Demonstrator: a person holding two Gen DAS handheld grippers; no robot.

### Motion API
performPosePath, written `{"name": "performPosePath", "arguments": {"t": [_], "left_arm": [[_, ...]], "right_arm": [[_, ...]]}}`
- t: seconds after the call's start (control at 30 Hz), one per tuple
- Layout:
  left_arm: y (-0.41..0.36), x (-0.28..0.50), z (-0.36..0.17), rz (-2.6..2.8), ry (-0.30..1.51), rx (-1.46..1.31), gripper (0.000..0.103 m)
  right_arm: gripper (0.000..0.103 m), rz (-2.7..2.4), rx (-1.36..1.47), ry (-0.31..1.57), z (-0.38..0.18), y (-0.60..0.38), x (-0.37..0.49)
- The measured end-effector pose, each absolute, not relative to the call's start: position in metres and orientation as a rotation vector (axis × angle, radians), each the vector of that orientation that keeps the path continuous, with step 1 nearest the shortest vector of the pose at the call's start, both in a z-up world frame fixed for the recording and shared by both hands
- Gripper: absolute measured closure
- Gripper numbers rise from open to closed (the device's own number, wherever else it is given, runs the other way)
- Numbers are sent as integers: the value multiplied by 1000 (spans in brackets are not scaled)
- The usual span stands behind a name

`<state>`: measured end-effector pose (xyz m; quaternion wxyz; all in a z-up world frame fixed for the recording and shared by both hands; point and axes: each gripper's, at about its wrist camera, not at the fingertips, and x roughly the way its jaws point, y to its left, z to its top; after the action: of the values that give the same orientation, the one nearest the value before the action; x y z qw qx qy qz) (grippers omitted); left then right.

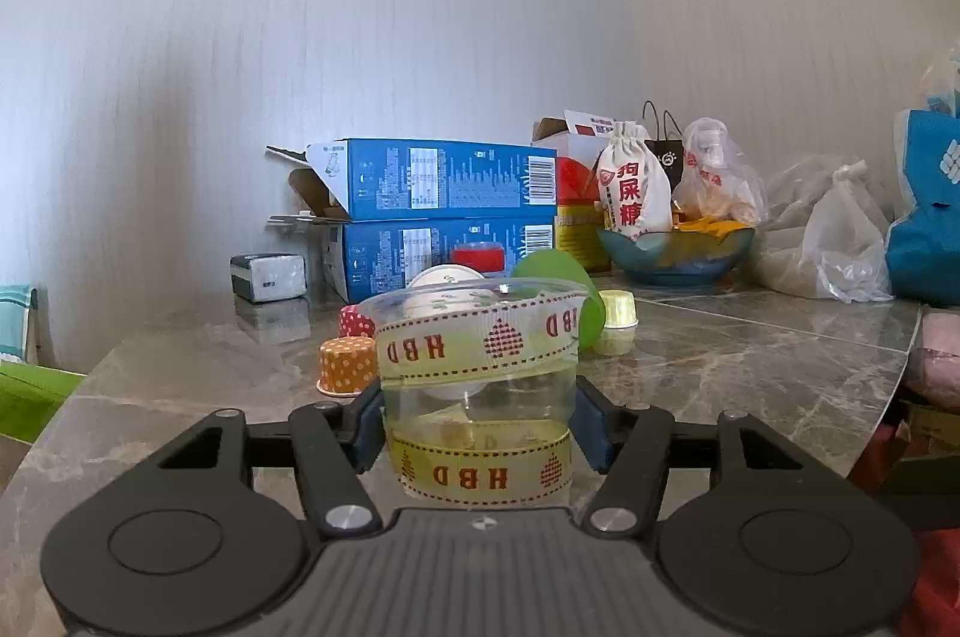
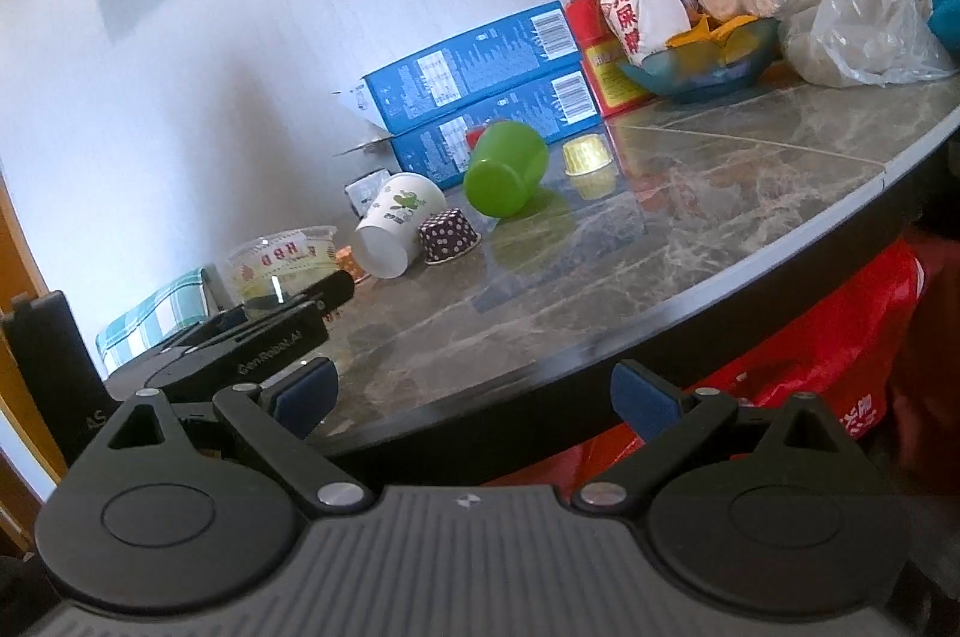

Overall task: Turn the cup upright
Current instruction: 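Raise and rotate the clear cup upright with the left tool, then lower the upright cup onto the table and open the left tool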

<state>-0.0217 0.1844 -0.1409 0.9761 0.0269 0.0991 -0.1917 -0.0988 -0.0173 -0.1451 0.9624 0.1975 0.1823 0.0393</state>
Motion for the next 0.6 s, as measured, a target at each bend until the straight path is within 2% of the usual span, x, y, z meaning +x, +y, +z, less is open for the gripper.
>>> {"name": "performPosePath", "arguments": {"t": [0.13,0.2,0.27,0.53,0.6], "left_arm": [[187,-22,-141,-387,221,39,32],[189,-22,-140,-404,228,31,18],[190,-25,-140,-399,213,40,12],[203,-39,-138,-446,181,77,11],[211,-45,-135,-468,173,55,8]], "right_arm": [[4,96,394,369,-145,-13,-101],[5,102,393,370,-144,-12,-102],[5,103,388,369,-143,-10,-105],[5,98,371,342,-135,-5,-114],[5,92,365,337,-133,-4,-115]]}}
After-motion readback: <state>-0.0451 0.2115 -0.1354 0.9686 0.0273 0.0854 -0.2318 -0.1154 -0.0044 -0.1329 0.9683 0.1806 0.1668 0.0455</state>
